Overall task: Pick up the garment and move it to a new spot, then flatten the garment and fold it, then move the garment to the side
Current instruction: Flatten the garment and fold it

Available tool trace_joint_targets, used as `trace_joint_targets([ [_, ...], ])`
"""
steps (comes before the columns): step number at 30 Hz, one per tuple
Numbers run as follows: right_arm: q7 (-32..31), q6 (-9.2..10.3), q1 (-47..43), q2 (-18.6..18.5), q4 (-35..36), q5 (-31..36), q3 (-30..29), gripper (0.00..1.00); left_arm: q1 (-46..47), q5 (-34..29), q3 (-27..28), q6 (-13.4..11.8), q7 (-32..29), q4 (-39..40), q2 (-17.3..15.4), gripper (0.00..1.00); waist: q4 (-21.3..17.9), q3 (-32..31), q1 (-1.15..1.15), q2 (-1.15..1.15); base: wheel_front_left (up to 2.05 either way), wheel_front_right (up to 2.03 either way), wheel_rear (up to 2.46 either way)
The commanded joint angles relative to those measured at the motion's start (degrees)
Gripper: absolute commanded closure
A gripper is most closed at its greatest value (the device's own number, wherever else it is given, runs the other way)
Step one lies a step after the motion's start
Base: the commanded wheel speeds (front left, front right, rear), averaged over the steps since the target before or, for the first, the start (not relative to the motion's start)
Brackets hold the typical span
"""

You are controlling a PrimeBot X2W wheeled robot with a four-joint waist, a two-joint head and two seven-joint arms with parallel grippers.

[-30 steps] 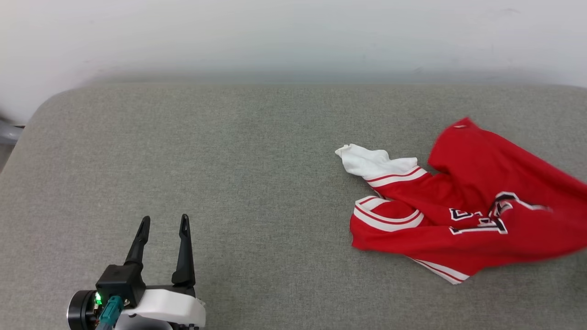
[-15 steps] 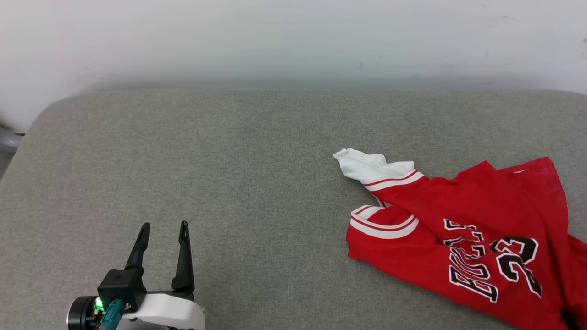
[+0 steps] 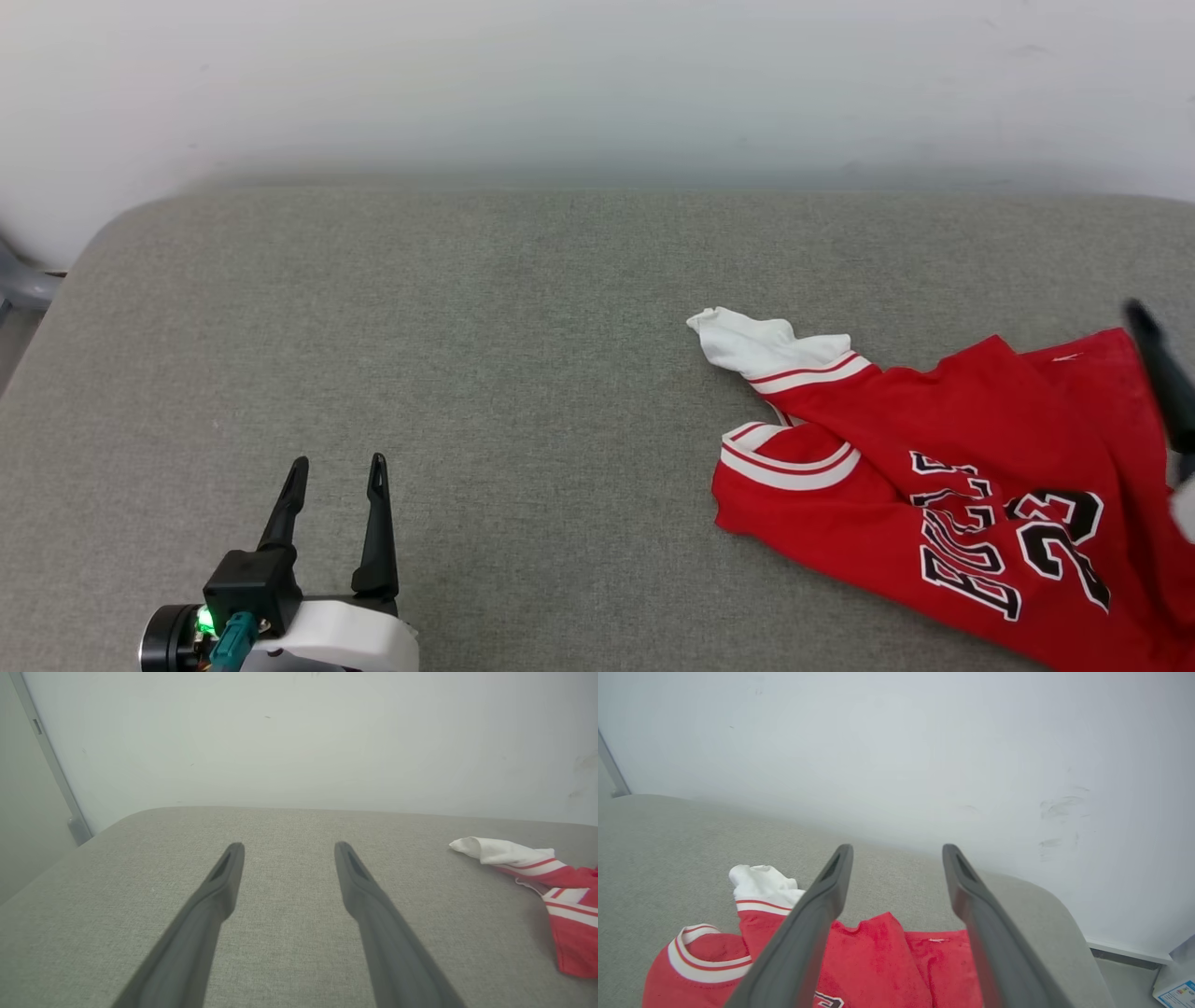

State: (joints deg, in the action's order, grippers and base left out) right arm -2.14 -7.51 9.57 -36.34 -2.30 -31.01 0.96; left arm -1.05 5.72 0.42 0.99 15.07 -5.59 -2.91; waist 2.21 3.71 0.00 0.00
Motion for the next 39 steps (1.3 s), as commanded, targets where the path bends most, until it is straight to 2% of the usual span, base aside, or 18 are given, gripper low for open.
trace_joint_targets([
  [1, -1.56, 0.04, 1.26, 1.24, 2.99, 1.37, 1.50, 0.00, 0.12, -0.19, -0.11, 0.09, 0.15, 0.04, 0.05, 0.00, 0.27, 0.23, 0.00, 0.00, 0.00, 0.00, 0.00],
  [4, -5.62, 0.05, 4.18, 2.02, 8.43, 3.05, 5.77, 0.00, 0.50, 0.04, -0.34, 0.00, 0.15, 0.01, 0.05, 0.00, 0.66, 0.61, 0.00, 0.00, 0.00, 0.00, 0.00],
  [8, -10.95, 0.04, 8.97, 0.16, 11.04, 2.71, 14.51, 0.00, 1.12, 0.27, -0.82, 0.02, 0.15, -0.07, 0.04, 0.00, 1.24, 1.32, 0.00, 0.00, 0.00, 0.00, 0.00],
  [15, -23.66, 0.06, 16.48, -4.93, 10.03, -3.34, 32.39, 0.00, 2.29, 0.59, -1.44, -0.07, 0.15, 0.05, 0.05, 0.00, 2.68, 3.12, 0.00, 0.00, 0.00, 0.00, 0.00],
  [21, -31.27, 0.05, 21.19, -6.79, 8.56, -7.40, 45.22, 0.00, 3.54, 1.38, -2.20, -0.42, 0.15, 0.17, 0.05, 0.00, 3.96, 5.77, 0.00, 0.00, 0.00, 0.00, 0.00],
  [27, -31.34, 0.06, 23.94, -5.86, 3.36, -8.45, 53.75, 0.00, 5.36, 2.02, -2.90, -0.72, 0.15, 0.31, 0.05, 0.00, 5.16, 8.99, 0.00, 0.00, 0.00, 0.00, 0.00],
  [36, -27.55, 0.11, 26.27, -4.37, -11.59, -9.69, 62.54, 0.00, 6.84, 1.91, -2.84, -0.85, 0.15, -0.26, 0.04, 0.00, 5.83, 10.71, 0.00, 0.00, 0.00, 0.00, 0.00],
  [37, -25.92, 0.17, 27.11, -4.23, -12.35, -9.69, 62.62, 0.70, 6.79, 1.90, -2.71, -0.93, 0.15, -0.36, 0.04, 0.00, 5.75, 10.54, 0.00, 0.00, 0.00, 0.00, 0.00],
  [38, -24.20, 0.17, 27.85, -3.87, -12.78, -10.19, 62.57, 1.00, 6.53, 1.85, -2.50, -1.03, 0.15, -0.44, 0.03, 0.00, 5.52, 10.23, 0.00, 0.00, 0.00, 0.00, 0.00],
  [39, -22.38, 0.16, 28.62, -3.61, -12.98, -10.66, 62.25, 1.00, 6.18, 1.79, -2.36, -1.08, 0.15, -0.50, 0.03, 0.00, 5.29, 9.93, 0.00, 0.00, 0.00, 0.00, 0.00],
])
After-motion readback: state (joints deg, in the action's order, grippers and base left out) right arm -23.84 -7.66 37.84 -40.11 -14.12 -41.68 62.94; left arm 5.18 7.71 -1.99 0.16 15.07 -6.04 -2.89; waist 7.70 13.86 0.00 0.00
